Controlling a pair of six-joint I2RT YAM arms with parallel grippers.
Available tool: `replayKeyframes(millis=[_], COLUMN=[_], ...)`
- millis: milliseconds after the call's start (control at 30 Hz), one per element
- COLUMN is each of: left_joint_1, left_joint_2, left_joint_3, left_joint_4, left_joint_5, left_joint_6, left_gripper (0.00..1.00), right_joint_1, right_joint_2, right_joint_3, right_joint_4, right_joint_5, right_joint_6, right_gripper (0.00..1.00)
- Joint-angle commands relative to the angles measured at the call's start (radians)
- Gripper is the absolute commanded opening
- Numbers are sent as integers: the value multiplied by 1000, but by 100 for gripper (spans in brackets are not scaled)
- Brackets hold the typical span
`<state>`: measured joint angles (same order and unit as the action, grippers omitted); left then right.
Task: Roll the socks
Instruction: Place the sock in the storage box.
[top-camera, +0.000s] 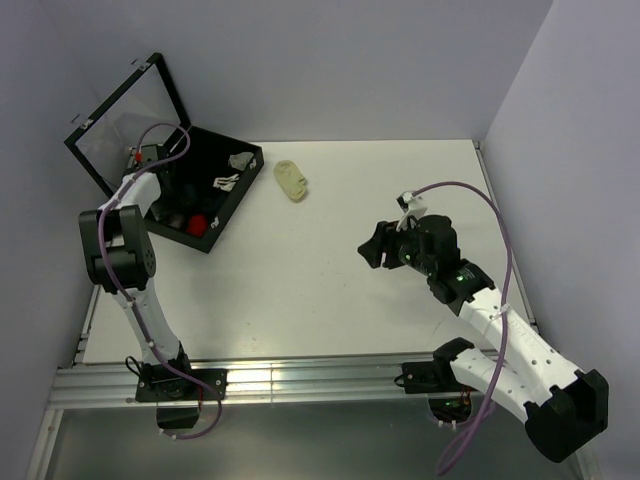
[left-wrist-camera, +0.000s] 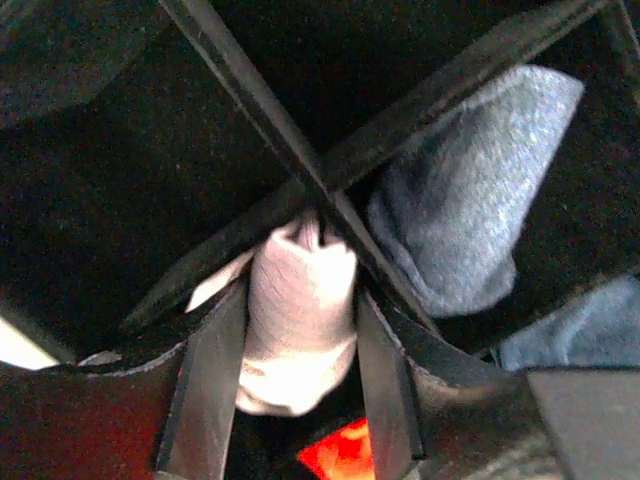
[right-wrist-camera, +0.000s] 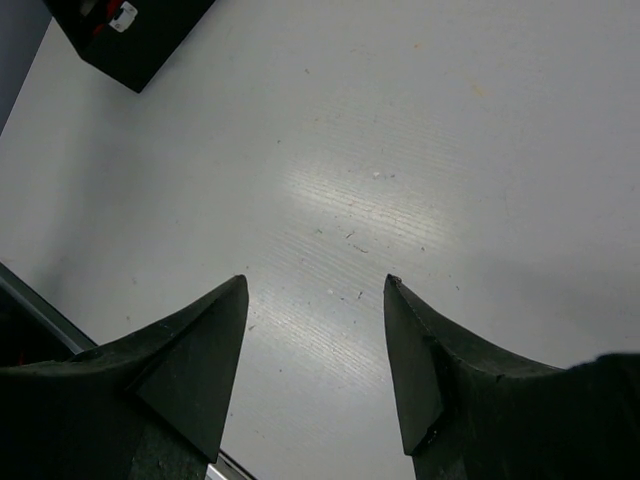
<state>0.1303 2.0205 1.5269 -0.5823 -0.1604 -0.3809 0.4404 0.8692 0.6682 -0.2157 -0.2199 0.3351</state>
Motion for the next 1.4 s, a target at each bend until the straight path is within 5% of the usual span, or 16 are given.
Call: replayKeyframes(millis=[0, 433, 1067, 1367], left_joint_1=[-14, -14, 63, 63], left_joint_2=[-77, -187, -46, -132], left_joint_3=[16, -62, -251, -199], left_joint_4=[-93, 76, 170, 133], left_joint_5=[41, 10, 84, 113], left_joint_6=[-35, -47, -136, -128], left_gripper=[52, 47, 41, 49], right_joint_1=[-9, -8, -8, -9], right_joint_2=[-30, -44, -22, -22], right_joint_3=[51, 38, 42, 77], right_joint_4=[-16, -14, -21, -34], right_joint_5=[25, 11, 37, 36], right_joint_6=[-30, -25, -25, -34], right_gripper=[64, 64, 64, 64])
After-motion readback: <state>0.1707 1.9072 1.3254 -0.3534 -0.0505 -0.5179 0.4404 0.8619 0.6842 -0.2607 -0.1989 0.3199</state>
